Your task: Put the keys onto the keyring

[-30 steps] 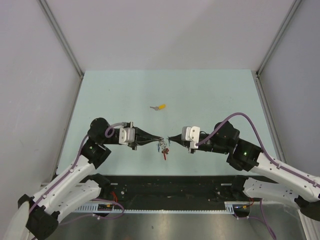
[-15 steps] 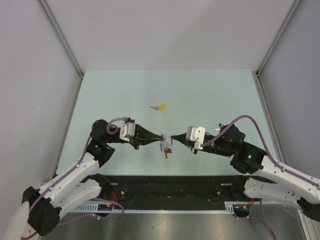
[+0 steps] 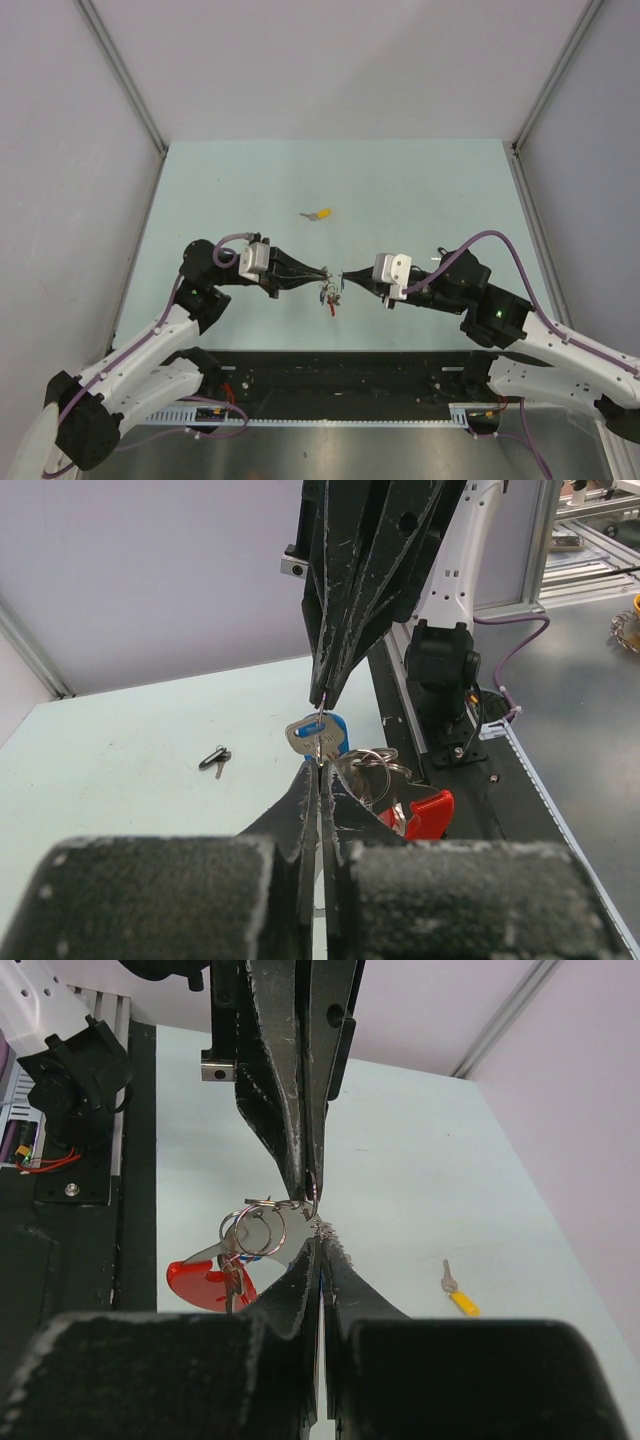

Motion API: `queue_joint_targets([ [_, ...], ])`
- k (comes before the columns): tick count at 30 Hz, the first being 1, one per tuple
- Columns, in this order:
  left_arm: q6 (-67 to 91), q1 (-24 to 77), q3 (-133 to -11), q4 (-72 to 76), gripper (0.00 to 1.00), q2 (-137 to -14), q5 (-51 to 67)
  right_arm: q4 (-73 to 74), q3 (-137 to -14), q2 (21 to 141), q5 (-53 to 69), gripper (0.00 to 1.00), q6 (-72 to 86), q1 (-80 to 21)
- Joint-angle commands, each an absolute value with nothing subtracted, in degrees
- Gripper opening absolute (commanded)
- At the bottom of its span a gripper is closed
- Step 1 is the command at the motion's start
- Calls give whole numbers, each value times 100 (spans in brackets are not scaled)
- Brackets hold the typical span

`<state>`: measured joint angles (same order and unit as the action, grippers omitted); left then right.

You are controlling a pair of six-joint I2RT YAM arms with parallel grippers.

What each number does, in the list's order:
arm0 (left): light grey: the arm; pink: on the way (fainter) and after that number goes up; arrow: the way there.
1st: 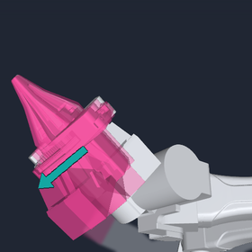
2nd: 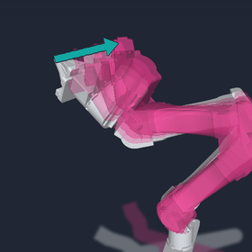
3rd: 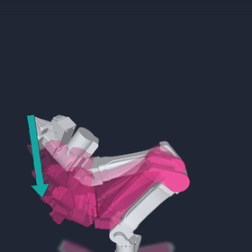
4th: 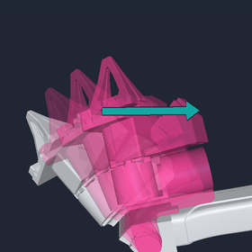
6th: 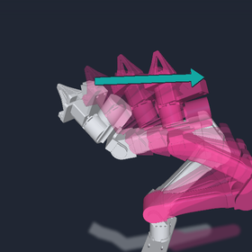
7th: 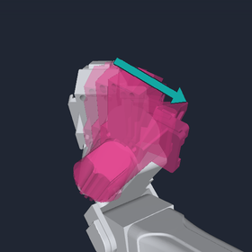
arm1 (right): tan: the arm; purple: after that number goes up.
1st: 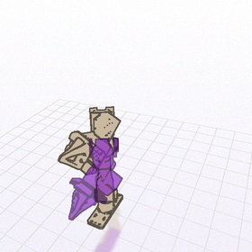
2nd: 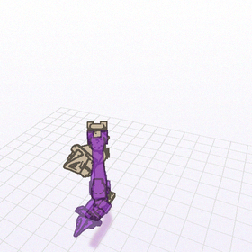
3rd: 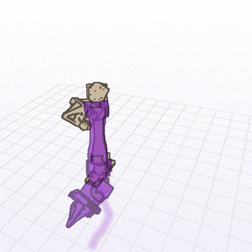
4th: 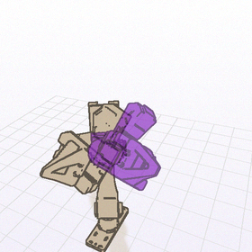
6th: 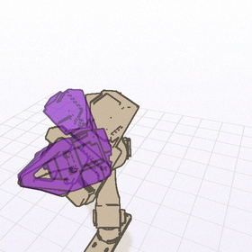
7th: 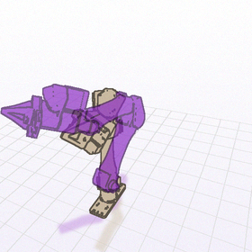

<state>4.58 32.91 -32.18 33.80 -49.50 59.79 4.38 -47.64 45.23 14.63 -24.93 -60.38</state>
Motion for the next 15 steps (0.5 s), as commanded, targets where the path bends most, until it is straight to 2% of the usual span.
queue_joint_targets([
  [1, 606, 3261, -3234, 3674, 0, -4939, 5977, 62, -4729, 4535, 1582, 0, -2382, -6064],
  [10, 326, 3278, -3340, 3305, 0, -4948, 6082, -272, -4667, 4649, 1591, 0, -2356, -6064],
  [15, -473, 3270, -3656, 2088, 0, -4957, 6179, -220, -4667, 4632, 1643, 0, -2382, -6065],
])
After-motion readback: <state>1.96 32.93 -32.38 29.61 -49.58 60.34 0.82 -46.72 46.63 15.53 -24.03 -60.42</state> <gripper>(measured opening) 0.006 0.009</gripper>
